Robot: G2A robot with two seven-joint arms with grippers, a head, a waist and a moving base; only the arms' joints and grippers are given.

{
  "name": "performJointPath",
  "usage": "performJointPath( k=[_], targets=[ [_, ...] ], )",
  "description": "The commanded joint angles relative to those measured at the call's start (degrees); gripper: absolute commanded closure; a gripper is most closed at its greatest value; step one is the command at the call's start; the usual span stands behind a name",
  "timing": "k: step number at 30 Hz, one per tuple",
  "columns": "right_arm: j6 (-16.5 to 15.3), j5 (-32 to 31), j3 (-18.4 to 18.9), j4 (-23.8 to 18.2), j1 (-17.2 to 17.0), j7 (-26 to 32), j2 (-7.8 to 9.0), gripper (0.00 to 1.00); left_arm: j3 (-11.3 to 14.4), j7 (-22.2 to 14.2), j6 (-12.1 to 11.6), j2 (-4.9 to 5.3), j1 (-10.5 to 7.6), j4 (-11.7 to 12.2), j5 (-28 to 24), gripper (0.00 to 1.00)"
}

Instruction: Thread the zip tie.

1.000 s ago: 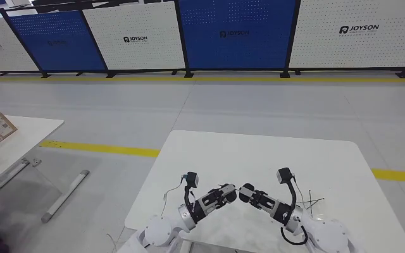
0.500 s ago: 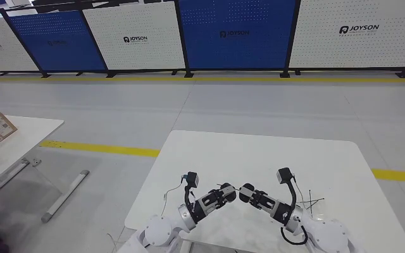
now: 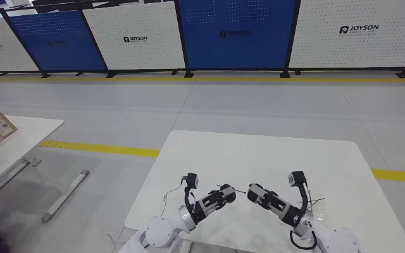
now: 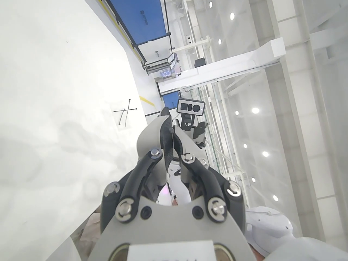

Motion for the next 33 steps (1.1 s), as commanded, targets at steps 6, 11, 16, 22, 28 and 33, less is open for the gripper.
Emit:
performJointPath(
  k=[6,11,16,22,28,33],
  targets=[
    [-1.6,1.8,6.4,-2.2,-6.3,-0.2,0.84,0.00,1.7,1.5,3.1,-0.17,-0.43,0.2,1.3,1.00],
    [-1.6,2.1,6.9,-2.5,-6.8,-0.3,0.85,0.00,2.1,1.3,3.8,-0.22,-0.62,0.4,0.9,1.00],
    [-1.6,2.1,6.9,-2.5,-6.8,-0.3,0.85,0.00,2.1,1.3,3.8,-0.22,-0.62,0.4,0.9,1.00],
    [-1.4,2.4,7.0,-2.0,-6.7,0.8,0.87,0.00,2.8,2.0,4.2,-0.39,-1.16,0.5,0.5,1.00],
    [-1.6,6.9,14.0,-1.0,-7.2,15.0,1.87,0.00,3.2,-0.1,2.8,-0.80,-2.55,1.0,-8.0,1.00],
    [-1.6,8.4,18.8,0.9,-7.7,25.8,2.23,0.00,3.2,-6.0,5.2,-0.62,-3.57,1.5,-12.3,1.00]
  ],
)
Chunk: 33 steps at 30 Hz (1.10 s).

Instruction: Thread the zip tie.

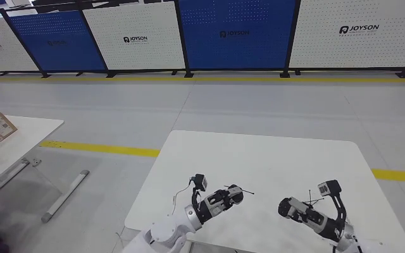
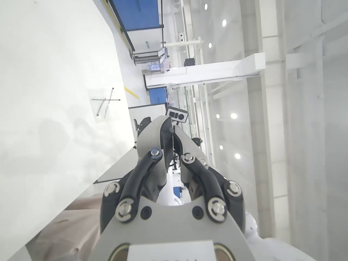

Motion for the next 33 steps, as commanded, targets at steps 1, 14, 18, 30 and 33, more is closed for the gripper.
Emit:
performJointPath(
  k=[1,14,18,30,33],
  targets=[
    [0.0,0.4,1.0,1.4,0.2,3.1,-0.04,0.00,0.1,-1.9,2.0,0.13,-0.37,0.1,-0.5,1.00],
    [0.0,0.6,1.1,1.7,0.3,3.1,-0.06,0.00,0.5,-1.9,2.4,-0.01,-0.90,-0.3,-2.5,1.00],
    [0.0,0.6,1.1,1.7,0.3,3.1,-0.06,0.00,-1.2,-3.1,0.7,-0.05,-1.46,-2.1,-8.1,1.00],
    [0.0,0.6,1.1,1.7,0.3,3.1,-0.06,0.00,-9.4,-1.4,-3.3,0.78,1.98,-16.5,-8.5,1.00],
    [0.0,0.6,1.1,1.7,0.3,3.1,-0.06,0.00,-9.4,-1.4,-3.3,0.78,1.98,-16.5,-8.5,1.00]
  ],
)
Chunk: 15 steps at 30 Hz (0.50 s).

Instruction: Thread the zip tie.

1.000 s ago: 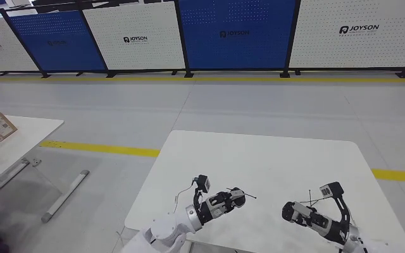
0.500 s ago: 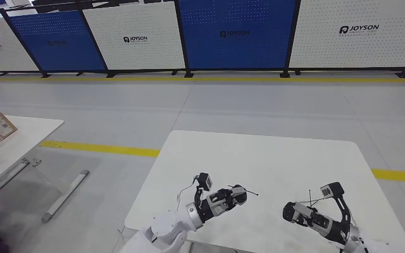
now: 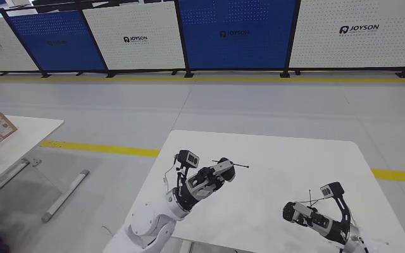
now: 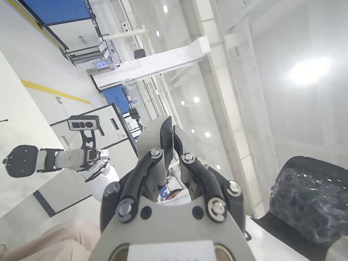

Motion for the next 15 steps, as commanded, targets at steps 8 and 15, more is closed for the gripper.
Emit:
performJointPath(
  k=[8,15],
  targets=[
    [0.0,0.0,0.0,0.0,0.0,0.0,0.00,0.00,0.6,-0.1,-2.0,-0.28,-0.61,-0.1,-3.3,1.00],
    [0.0,0.0,0.0,0.0,0.0,0.0,0.00,0.00,-1.6,-0.9,-6.9,-1.16,-0.37,-1.0,-9.5,1.00]
  ],
)
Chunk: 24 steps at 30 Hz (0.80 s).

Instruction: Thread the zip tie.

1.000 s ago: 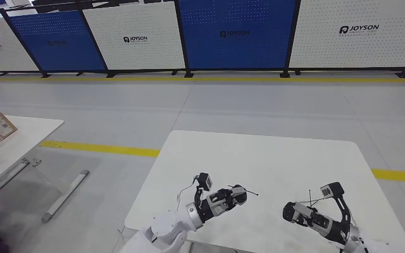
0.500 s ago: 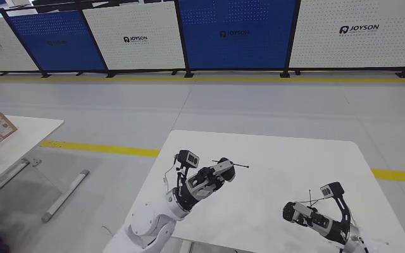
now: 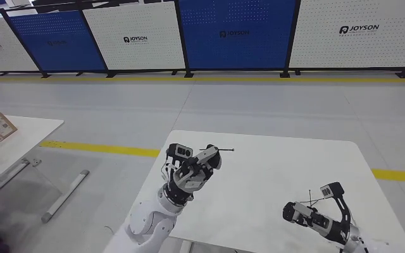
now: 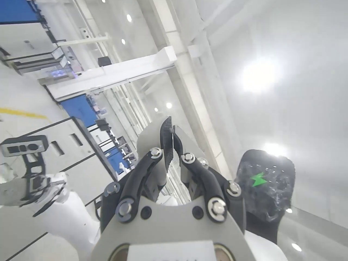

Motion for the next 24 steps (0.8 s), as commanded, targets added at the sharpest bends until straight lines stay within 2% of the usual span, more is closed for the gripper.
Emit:
performJointPath(
  k=[1,8,11,13,18,24],
  targets=[
    [0.0,0.0,0.0,0.0,0.0,0.0,0.00,0.00,-0.1,-0.6,0.4,-0.13,0.23,0.0,0.9,1.00],
    [0.0,0.0,0.0,0.0,0.0,0.0,0.00,0.00,-0.1,-0.6,0.4,-0.13,0.23,0.0,0.9,1.00],
    [0.0,0.0,0.0,0.0,0.0,0.0,0.00,0.00,0.1,0.8,2.5,-0.05,-0.61,0.9,7.1,1.00],
    [0.0,0.0,0.0,0.0,0.0,0.0,0.00,0.00,1.7,1.9,4.6,-0.13,-1.26,1.4,10.5,1.00],
    [0.0,0.0,0.0,0.0,0.0,0.0,0.00,0.00,3.3,3.4,8.3,-0.16,-3.08,5.2,16.2,1.00],
    [0.0,0.0,0.0,0.0,0.0,0.0,0.00,0.00,4.6,1.6,11.4,0.06,-3.20,10.5,20.8,1.00]
  ],
)
